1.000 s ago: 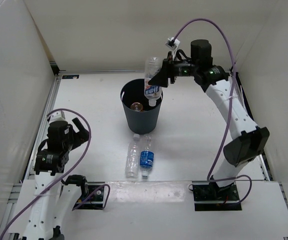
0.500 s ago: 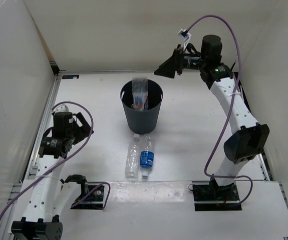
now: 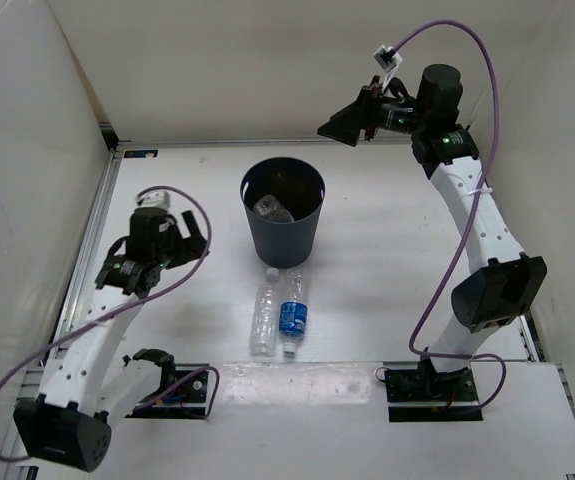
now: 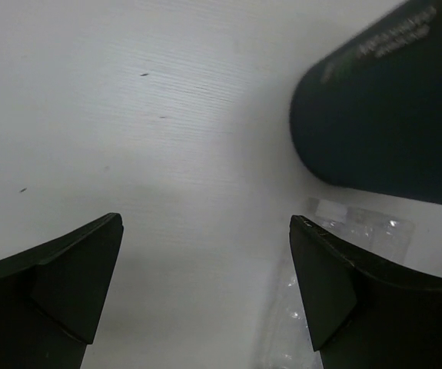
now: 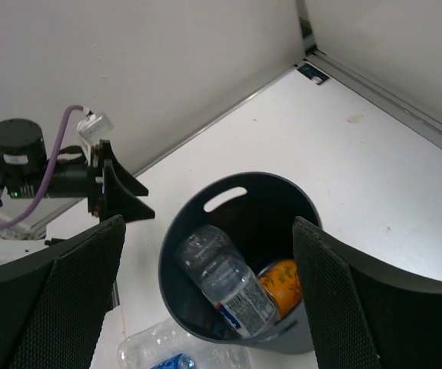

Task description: Put the plastic bottles in the bin

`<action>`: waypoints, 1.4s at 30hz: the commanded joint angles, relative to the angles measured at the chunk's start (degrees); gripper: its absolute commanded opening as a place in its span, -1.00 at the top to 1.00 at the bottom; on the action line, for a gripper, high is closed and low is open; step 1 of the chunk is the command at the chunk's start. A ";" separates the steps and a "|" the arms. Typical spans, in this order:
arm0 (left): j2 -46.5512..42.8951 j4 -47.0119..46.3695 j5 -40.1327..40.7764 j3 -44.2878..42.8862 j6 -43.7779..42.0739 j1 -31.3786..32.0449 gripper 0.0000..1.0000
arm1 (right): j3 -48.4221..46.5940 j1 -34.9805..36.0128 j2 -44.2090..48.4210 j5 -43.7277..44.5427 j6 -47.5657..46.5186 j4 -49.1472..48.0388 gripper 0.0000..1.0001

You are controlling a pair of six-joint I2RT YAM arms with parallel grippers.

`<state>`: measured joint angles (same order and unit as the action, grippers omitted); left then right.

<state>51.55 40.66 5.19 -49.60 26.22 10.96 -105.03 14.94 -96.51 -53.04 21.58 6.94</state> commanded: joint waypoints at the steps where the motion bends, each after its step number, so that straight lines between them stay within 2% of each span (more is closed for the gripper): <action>1: 5.13 -10.06 -2.29 -0.49 -5.12 6.43 -1.00 | 0.45 -1.49 2.38 3.20 -1.28 2.62 -0.81; 5: 17.05 -12.71 -2.56 -3.30 -10.39 14.86 -1.00 | -1.13 -1.76 2.03 4.69 -8.65 8.87 -0.81; 9: 31.11 -13.77 -2.73 -7.95 -11.45 19.09 -1.00 | -5.35 -3.77 -0.17 4.79 -11.82 15.99 -0.81; 13: 35.71 -14.21 -2.90 -11.04 -13.03 22.34 -1.00 | -7.55 -6.84 -0.87 4.26 -15.51 19.42 -0.81; 23: 33.45 -17.37 -1.59 -7.35 -10.04 25.77 -1.00 | -7.82 -9.40 -3.86 4.61 -16.66 22.15 -0.81; 30: 30.10 -14.05 -0.80 -5.95 -10.84 28.67 -1.00 | -5.36 -7.82 -5.79 4.96 -18.51 24.09 -0.81; 42: 27.73 -10.17 -7.38 0.30 -6.88 30.96 -1.00 | -1.75 -8.61 -5.97 5.57 -18.15 24.00 -0.81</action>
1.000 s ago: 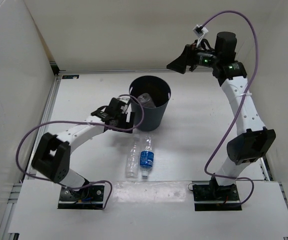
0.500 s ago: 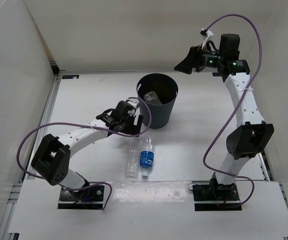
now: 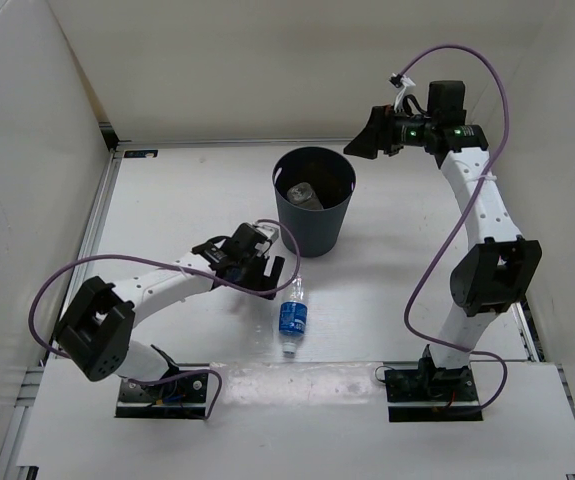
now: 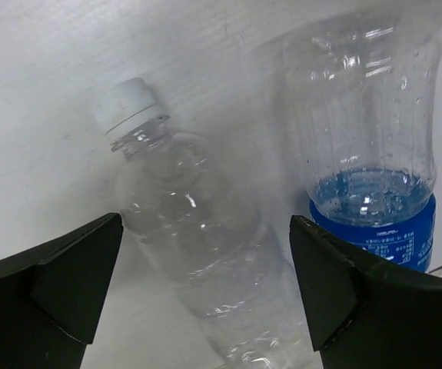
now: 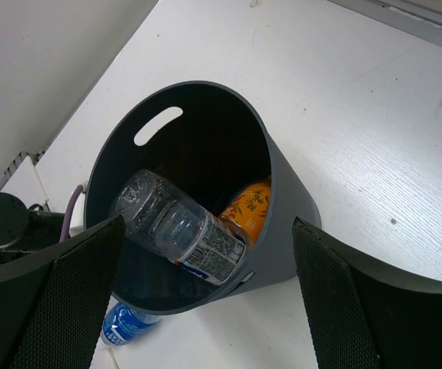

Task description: Put the plastic bottles in the bin

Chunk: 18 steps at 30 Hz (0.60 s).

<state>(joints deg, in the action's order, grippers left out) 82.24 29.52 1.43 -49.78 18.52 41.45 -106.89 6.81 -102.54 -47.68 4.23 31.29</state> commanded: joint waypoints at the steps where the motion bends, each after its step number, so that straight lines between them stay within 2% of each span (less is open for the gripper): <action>1: -2.61 1.15 -4.32 0.56 0.81 0.65 -1.00 | 0.10 -0.65 -0.11 0.39 -0.80 -0.44 -0.81; 7: 1.17 2.21 -7.58 1.09 2.39 0.91 -1.00 | -0.51 -0.57 -1.34 0.75 -0.36 -0.35 -0.81; 18: 1.35 1.33 -6.26 3.37 5.73 0.91 -0.67 | -0.69 -2.50 -2.66 0.57 1.13 -1.75 -0.81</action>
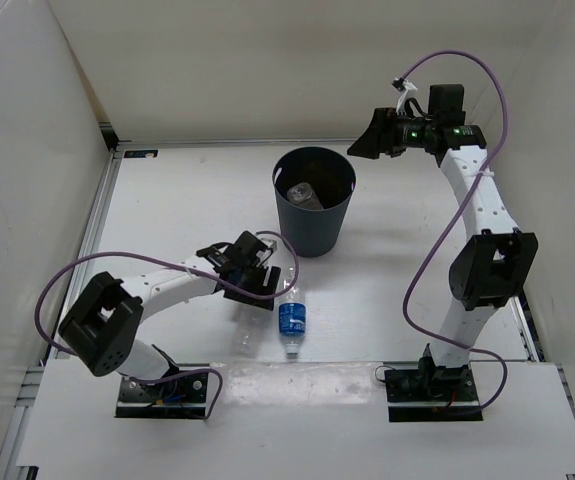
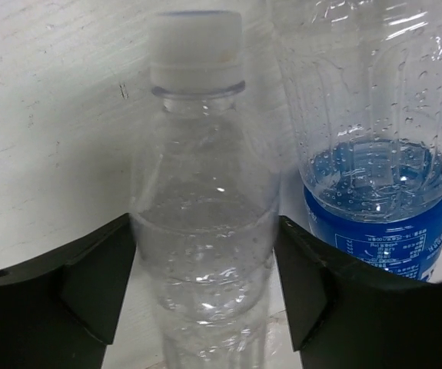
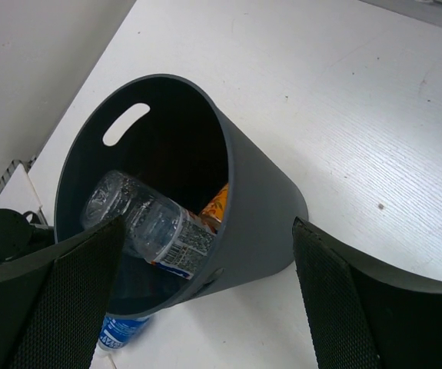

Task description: Put the plastic bottles in the bin

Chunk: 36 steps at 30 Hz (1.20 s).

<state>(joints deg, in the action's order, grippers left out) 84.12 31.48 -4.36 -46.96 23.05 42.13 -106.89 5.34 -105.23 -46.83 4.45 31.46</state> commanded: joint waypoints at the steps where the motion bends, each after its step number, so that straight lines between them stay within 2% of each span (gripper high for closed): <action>1: -0.27 -0.64 -0.65 0.64 1.30 0.15 -0.58 | -0.51 -1.47 0.03 -0.37 1.52 -1.84 -0.81; 4: -0.18 0.24 0.40 -0.41 0.86 -0.47 -0.40 | -0.42 -2.09 0.03 -0.46 1.61 -1.67 -0.81; 7: -1.41 3.23 7.23 -2.43 0.95 -0.91 -0.23 | 0.19 -2.62 0.11 -0.37 1.96 -1.93 -0.81; 12: -7.47 6.21 16.22 -6.29 0.16 -2.22 -0.20 | 1.51 -2.80 0.20 -0.37 3.37 -2.72 -0.81; 13: -8.08 7.09 19.62 -9.26 -0.98 -2.49 -0.20 | 1.51 -2.97 0.29 -0.46 3.81 -2.90 -0.81; 17: -10.55 7.10 24.48 -17.10 -6.51 -5.64 -0.10 | 2.12 -3.32 0.29 -0.46 4.69 -3.42 -0.81; 21: -9.51 2.90 24.57 -28.33 -12.84 -9.25 -0.07 | 2.21 -3.50 0.21 -0.46 5.13 -3.60 -0.81; 27: -4.67 -2.83 23.00 -44.52 -18.91 -11.01 -0.02 | 2.04 -4.20 0.55 -0.19 5.22 -3.43 -0.81; 32: 1.30 -10.20 17.03 -52.79 -17.95 -12.24 -0.02 | 1.95 -4.64 1.08 -0.19 5.39 -3.08 -0.81; 35: 6.75 -12.67 13.86 -59.72 -17.25 -12.42 -0.02 | 1.51 -4.64 1.25 -0.02 5.39 -2.90 -0.81; 36: 7.89 -13.11 12.03 -64.61 -17.25 -12.34 -0.02 | 1.60 -4.64 1.08 -0.02 5.31 -2.72 -0.81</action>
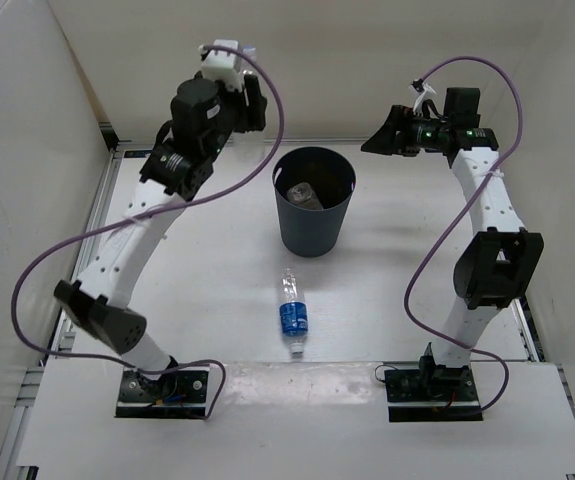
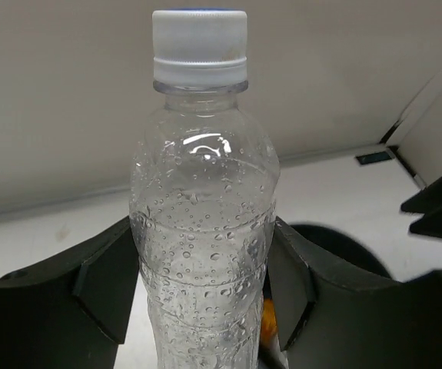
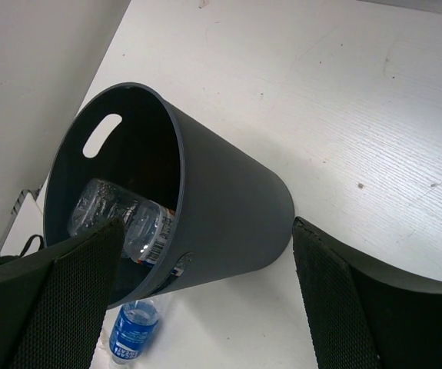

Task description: Put the plastic bottles in the bin

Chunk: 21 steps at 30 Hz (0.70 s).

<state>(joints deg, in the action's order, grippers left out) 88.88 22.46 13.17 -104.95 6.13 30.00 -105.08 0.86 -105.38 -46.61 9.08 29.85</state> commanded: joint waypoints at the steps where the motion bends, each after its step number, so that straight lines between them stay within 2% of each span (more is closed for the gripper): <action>1: 5.75 -4.96 -6.31 -8.15 0.02 -0.38 -0.02 | -0.65 -1.73 1.32 -0.32 0.50 -0.93 -0.81; 5: 14.80 -8.22 -10.70 -18.61 1.60 -0.47 -0.02 | -1.18 -2.79 1.23 -0.41 0.24 -0.23 -0.81; 8: 19.82 -9.71 -12.20 -21.26 5.19 -0.56 -0.02 | -1.36 -3.93 1.41 -0.59 0.23 0.12 -0.81; 12: 21.24 -16.72 -14.13 -17.15 10.21 0.14 -0.02 | -1.71 -5.52 1.67 -0.50 0.23 0.48 -0.81; 21: 24.06 -18.85 -14.14 -13.27 11.27 5.42 -0.07 | -4.43 -7.98 0.01 -1.20 -0.03 2.14 -0.81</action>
<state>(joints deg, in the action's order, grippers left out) 114.91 6.61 0.54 -119.52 16.34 33.93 -106.08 -6.57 -105.38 -46.65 9.02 31.44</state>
